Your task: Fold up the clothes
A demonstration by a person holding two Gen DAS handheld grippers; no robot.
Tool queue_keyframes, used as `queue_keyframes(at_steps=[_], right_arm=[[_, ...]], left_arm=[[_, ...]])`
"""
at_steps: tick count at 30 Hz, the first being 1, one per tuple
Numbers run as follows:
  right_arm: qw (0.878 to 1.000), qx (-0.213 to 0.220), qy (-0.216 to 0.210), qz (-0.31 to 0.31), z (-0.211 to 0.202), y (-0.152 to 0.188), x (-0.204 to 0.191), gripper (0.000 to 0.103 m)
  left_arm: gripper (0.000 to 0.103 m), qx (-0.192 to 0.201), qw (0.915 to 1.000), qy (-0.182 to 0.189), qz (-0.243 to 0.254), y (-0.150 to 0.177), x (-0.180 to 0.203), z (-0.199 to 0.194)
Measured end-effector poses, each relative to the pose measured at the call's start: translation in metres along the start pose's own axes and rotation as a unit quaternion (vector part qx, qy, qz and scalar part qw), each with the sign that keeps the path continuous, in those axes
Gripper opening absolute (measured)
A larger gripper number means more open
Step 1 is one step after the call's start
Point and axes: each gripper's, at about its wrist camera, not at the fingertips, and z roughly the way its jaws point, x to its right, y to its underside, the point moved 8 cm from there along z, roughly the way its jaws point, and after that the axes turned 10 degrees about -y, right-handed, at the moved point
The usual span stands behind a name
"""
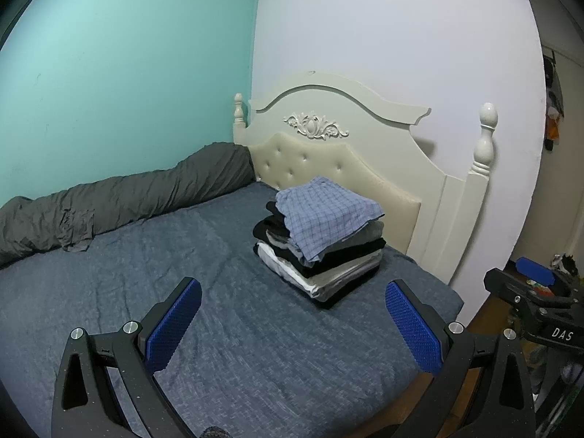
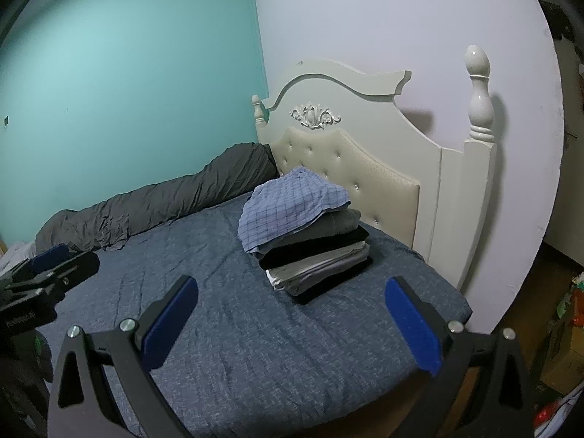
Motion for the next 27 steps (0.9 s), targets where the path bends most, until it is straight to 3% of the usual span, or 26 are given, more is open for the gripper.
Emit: queue_keyframes(at_steps=[27], right_arm=[[1.000, -0.009, 0.010, 0.003, 0.004, 0.011, 0.012, 0.103]], left_arm=[[0.103, -0.005, 0.9998, 0.020, -0.006, 0.014, 0.006, 0.001]])
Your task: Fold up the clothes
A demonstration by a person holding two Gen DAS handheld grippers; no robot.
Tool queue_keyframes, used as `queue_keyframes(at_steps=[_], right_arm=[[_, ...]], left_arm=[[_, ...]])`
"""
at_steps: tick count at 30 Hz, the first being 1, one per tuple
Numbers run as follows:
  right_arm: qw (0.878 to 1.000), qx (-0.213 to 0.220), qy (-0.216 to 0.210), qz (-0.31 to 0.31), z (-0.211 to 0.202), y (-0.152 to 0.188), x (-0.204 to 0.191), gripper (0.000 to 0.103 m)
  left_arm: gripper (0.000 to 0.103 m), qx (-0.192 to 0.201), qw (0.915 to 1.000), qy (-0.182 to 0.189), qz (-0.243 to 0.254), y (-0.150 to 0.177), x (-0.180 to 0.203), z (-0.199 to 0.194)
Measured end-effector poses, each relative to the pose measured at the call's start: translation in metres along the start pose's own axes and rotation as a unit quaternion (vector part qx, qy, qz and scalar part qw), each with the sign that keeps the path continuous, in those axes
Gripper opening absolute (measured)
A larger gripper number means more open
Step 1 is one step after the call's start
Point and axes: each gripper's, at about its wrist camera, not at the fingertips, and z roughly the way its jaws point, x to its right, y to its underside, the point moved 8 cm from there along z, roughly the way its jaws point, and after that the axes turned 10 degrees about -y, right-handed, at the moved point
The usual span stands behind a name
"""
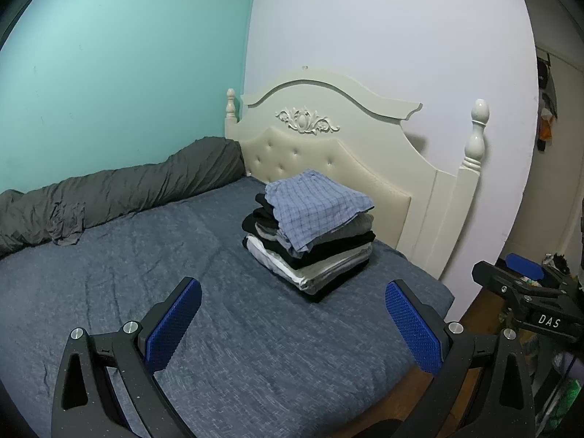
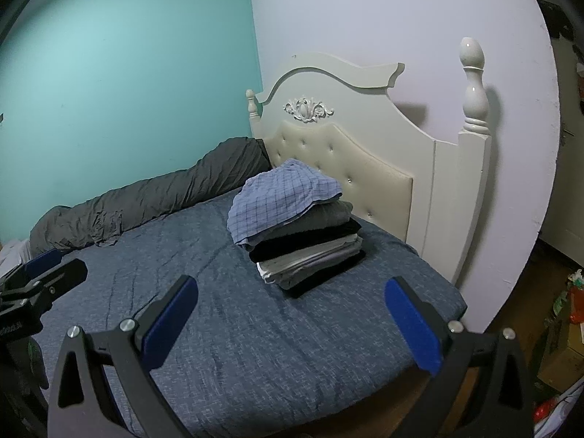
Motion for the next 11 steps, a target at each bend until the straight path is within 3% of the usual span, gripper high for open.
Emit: queue_keyframes(at_steps=[11], right_arm=[[1.000, 0.002, 0.004, -0.001, 0.0004, -0.0034, 0.0047, 0.103]], left_arm=[[0.103, 0.002, 1.0000, -0.001, -0.005, -0.0012, -0.0022, -0.0015]])
